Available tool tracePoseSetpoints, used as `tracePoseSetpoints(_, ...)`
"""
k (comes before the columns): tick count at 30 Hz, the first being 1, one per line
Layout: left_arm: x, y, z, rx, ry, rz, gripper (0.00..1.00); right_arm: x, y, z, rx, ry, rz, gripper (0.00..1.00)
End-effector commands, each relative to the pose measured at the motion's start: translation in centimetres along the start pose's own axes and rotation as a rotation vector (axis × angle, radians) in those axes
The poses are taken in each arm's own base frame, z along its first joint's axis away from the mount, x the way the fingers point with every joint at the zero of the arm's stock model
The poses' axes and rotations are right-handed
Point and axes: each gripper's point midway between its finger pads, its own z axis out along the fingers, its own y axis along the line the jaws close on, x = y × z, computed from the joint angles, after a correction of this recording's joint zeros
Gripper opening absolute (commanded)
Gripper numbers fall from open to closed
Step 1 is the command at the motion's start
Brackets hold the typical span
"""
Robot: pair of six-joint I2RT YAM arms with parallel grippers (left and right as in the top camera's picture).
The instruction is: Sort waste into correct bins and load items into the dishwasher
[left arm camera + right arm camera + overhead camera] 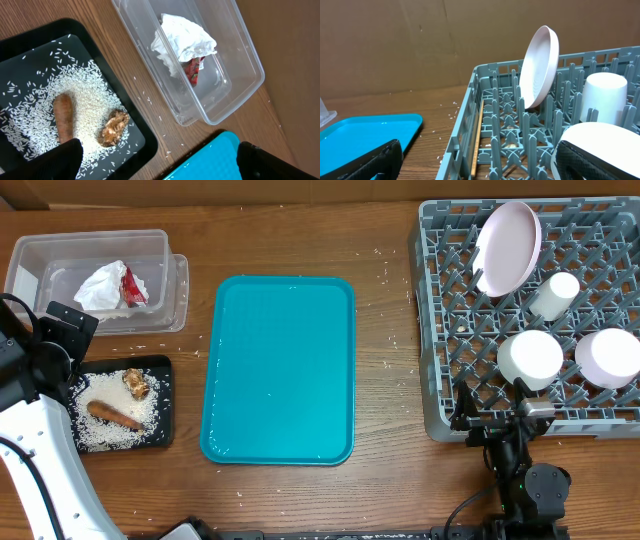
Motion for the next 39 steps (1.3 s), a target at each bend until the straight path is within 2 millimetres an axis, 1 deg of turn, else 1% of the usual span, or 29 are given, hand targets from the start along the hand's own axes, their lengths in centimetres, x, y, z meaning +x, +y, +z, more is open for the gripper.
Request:
tracePoseSetpoints(1,-0.3,0.1,0.1,-0.007,-0.007,0.013,1.0,0.1,-0.1,0.0,0.006,-0.006,0.0,1.0)
tracePoseSetpoints(13,-0.2,0.2,0.2,-0.008,-0.005,0.013,1.0,0.1,-0.1,0.0,0.006,-0.006,0.0,1.0)
tracePoseSetpoints(15,-0.4,0.8,0.2,-0.041,-0.019,0.042,1.0,0.1,-0.1,0.0,0.006,-0.006,0.0,1.0)
tracePoseSetpoints(18,2.4,2.2,-0.3,-0.1,0.088,0.057,1.0,0.1,-0.1,0.0,0.006,-0.006,0.0,1.0)
tracePoseSetpoints(20,4.1,2.1,-0.6,-0.104,0.127,0.079,1.0,0.1,-0.1,0.0,0.006,-0.006,0.0,1.0)
tracePoseSetpoints(21,5.0,1.8,-0.6,-0.091,0.134,0.106,1.0,0.1,-0.1,0.0,0.006,-0.006,0.0,1.0)
tracePoseSetpoints(22,5.5,1.5,-0.5,-0.081,0.135,0.13,1.0,0.1,-0.1,0.0,0.006,-0.006,0.0,1.0)
tracePoseSetpoints(23,6.5,0.7,-0.3,-0.042,0.127,0.2,1.0,0.1,-0.1,0.0,0.006,-0.006,0.0,1.0)
tracePoseSetpoints(24,8.1,-0.8,0.3,0.035,0.099,0.334,1.0,0.1,-0.1,0.0,0.006,-0.006,0.0,1.0)
tracePoseSetpoints(25,8.7,-1.2,0.5,0.059,0.09,0.374,1.0,0.1,-0.1,0.0,0.006,-0.006,0.0,1.0)
tracePoseSetpoints(27,11.6,-3.1,1.3,0.189,0.026,0.55,1.0,0.1,-0.1,0.0,0.006,-0.006,0.0,1.0)
tracePoseSetpoints(29,13.7,-4.3,1.4,0.3,-0.054,0.675,1.0,0.1,-0.1,0.0,0.006,-0.006,0.0,1.0)
tracePoseSetpoints(31,15.3,-4.7,1.0,0.384,-0.139,0.792,1.0,0.1,-0.1,0.0,0.006,-0.006,0.0,1.0)
tracePoseSetpoints(34,16.8,-3.9,0.6,0.44,-0.214,0.888,1.0,0.1,-0.1,0.0,0.006,-0.006,0.0,1.0)
tracePoseSetpoints(35,17.3,-3.1,0.3,0.458,-0.252,0.913,1.0,0.1,-0.1,0.0,0.006,-0.006,0.0,1.0)
tracePoseSetpoints(39,18.2,-1.5,-0.2,0.507,-0.356,0.925,1.0,0.1,-0.1,0.0,0.006,-0.006,0.0,1.0)
